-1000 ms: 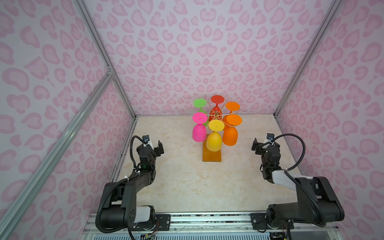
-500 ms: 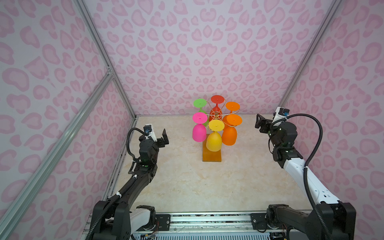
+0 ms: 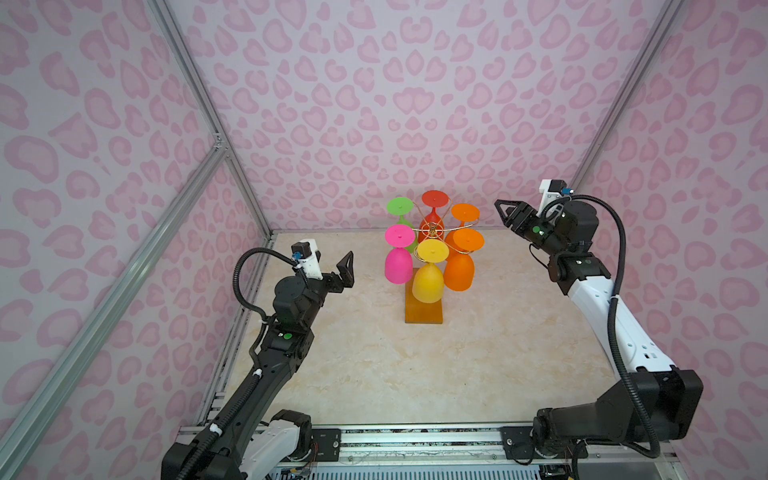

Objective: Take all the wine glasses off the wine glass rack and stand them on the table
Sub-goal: 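Raise the right gripper to the top orange glass while the left gripper rises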

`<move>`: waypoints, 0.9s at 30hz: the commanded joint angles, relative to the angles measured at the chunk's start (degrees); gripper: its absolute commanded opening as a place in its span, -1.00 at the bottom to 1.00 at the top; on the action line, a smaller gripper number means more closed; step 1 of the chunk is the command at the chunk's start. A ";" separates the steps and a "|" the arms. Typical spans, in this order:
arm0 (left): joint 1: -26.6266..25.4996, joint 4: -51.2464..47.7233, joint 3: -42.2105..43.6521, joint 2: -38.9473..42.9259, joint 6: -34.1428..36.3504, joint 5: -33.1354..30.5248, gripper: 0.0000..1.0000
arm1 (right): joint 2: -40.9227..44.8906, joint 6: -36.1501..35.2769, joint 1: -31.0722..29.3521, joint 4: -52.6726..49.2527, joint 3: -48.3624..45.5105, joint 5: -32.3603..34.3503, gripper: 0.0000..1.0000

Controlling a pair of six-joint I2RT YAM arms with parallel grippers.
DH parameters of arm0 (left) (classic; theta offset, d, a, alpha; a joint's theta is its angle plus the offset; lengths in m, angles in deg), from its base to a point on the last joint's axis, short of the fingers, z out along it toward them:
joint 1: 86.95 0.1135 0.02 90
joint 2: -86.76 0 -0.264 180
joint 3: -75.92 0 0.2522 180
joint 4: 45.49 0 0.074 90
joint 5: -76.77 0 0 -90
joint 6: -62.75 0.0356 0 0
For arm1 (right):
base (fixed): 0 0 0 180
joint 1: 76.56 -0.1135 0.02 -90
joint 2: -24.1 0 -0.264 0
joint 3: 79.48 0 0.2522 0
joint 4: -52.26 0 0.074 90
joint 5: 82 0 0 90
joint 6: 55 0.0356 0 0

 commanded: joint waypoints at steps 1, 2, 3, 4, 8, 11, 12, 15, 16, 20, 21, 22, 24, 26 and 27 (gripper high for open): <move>-0.01 -1.07 -2.02 0.90 -2.46 3.84 0.94 | -2.50 5.37 -0.48 2.28 1.45 -7.18 0.21; -0.03 -1.12 -2.40 0.67 -2.85 4.80 0.94 | -2.98 6.10 -0.63 2.97 1.41 -7.63 0.20; -0.03 -0.99 -2.75 0.40 -3.19 5.73 0.94 | -3.41 6.53 -0.93 3.51 1.49 -7.93 0.19; -0.17 -0.82 -3.02 0.17 -3.37 6.16 0.94 | -3.75 6.56 -1.20 3.48 1.73 -8.03 0.19; -0.56 -0.15 -3.25 -0.59 -3.67 6.01 0.94 | -4.94 3.95 -2.55 -0.33 3.66 -7.10 0.17; -0.69 -0.13 -3.58 -0.99 -3.46 6.71 0.95 | -5.56 4.44 -2.95 0.16 3.88 -7.07 0.15; -0.75 -0.15 -3.68 -1.12 -3.57 6.88 0.96 | -5.78 4.38 -3.07 -0.01 4.09 -7.07 0.14; -1.03 0.11 -3.86 -1.26 -3.66 7.06 0.96 | -6.85 3.85 -3.34 -0.90 4.95 -6.80 0.14; -1.09 0.04 -3.95 -1.34 -3.64 7.15 0.97 | -7.12 3.62 -3.43 -1.42 5.23 -6.51 0.14; -1.17 0.11 -4.13 -1.60 -3.64 7.15 0.97 | -7.93 3.27 -3.70 -1.58 5.68 -5.74 0.13; -1.20 0.10 -4.17 -1.69 -3.66 7.15 0.97 | -8.22 3.39 -3.69 -1.27 5.89 -6.00 0.13; -1.19 0.11 -4.22 -1.76 -3.69 7.07 0.97 | -8.47 3.39 -3.90 -1.35 6.23 -6.10 0.13; -1.19 0.11 -4.30 -2.05 -3.60 7.06 0.97 | -9.09 2.92 -4.04 -2.09 7.12 -6.10 0.13; -1.13 0.07 -4.39 -2.22 -3.62 7.00 0.98 | -9.45 2.43 -4.30 -2.50 7.62 -5.80 0.13; -1.18 -0.02 -4.39 -2.29 -3.62 6.98 0.98 | -9.48 2.21 -4.43 -2.48 7.63 -5.60 0.13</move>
